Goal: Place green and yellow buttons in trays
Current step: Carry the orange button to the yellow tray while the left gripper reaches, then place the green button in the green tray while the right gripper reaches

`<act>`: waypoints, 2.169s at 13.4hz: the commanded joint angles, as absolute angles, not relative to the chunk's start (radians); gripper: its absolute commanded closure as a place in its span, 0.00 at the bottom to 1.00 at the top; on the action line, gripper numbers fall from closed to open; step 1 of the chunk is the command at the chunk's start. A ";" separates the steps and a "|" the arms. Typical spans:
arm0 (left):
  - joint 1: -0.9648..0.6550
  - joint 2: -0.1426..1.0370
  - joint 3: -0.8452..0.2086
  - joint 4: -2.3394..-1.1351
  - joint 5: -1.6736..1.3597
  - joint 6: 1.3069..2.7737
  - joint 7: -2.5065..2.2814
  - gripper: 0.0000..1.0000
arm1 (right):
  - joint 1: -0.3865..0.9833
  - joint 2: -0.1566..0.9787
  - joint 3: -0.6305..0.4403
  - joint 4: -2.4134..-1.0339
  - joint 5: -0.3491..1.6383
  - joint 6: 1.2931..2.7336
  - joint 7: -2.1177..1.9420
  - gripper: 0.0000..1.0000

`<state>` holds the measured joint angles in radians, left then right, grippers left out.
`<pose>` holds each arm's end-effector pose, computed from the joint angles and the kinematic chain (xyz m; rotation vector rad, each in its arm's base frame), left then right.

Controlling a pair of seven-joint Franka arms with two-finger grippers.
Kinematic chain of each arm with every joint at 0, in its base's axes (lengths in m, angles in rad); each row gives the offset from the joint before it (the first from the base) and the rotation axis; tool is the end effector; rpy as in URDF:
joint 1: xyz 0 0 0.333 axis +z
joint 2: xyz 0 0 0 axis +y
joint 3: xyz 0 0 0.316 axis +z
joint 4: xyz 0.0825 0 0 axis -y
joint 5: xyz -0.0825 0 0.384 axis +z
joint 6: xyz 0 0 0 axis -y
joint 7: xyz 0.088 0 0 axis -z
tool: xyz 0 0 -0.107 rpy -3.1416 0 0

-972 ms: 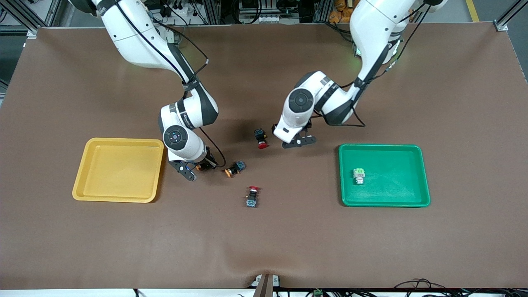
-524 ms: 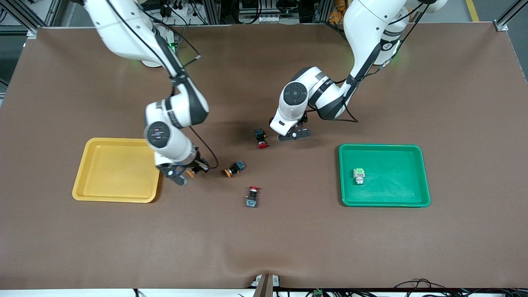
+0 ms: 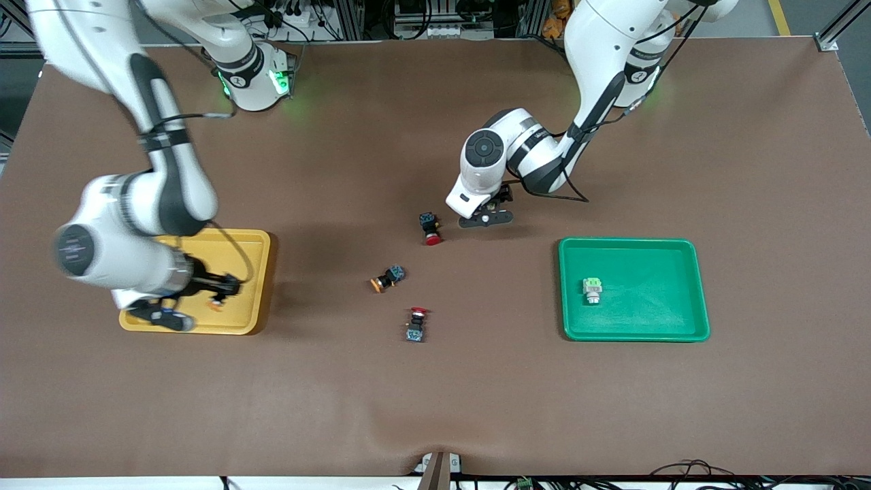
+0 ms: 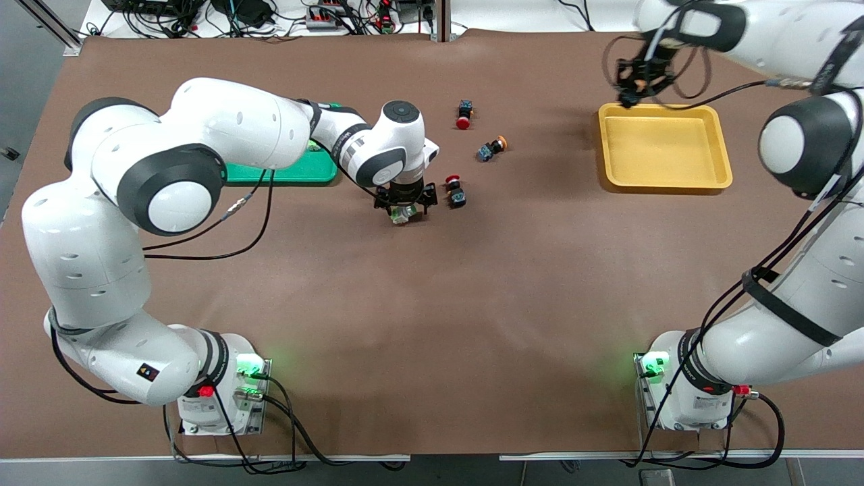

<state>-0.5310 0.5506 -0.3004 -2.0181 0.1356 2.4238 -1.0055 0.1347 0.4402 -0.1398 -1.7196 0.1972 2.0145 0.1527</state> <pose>0.3973 -0.4343 0.1763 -3.0861 -0.1534 0.1992 0.6466 0.0162 0.3231 -3.0095 0.3722 0.2228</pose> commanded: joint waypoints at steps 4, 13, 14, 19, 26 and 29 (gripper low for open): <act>-0.529 0.520 -0.301 -2.069 0.158 2.441 -1.054 0.34 | -0.048 0.442 -0.115 -1.667 0.158 1.904 -0.123 0.81; -0.465 0.420 -0.302 -2.039 0.158 2.298 -1.025 1.00 | 0.145 0.500 -0.104 -1.589 0.140 1.914 0.070 0.00; -0.437 0.402 -0.302 -2.037 0.156 2.271 -0.982 1.00 | 0.190 0.517 -0.104 -1.571 0.141 1.916 0.142 0.00; -0.211 0.350 -0.302 -2.049 0.158 2.198 -0.659 1.00 | 0.360 0.600 -0.106 -1.557 0.143 2.048 0.481 0.00; 0.191 0.370 -0.322 -2.003 0.019 2.198 0.085 0.91 | 0.547 0.678 -0.106 -1.566 0.143 2.201 1.045 0.00; 0.230 0.429 -0.321 -1.944 -0.046 2.198 0.228 0.55 | 0.613 0.710 -0.106 -1.568 0.140 2.264 1.204 0.00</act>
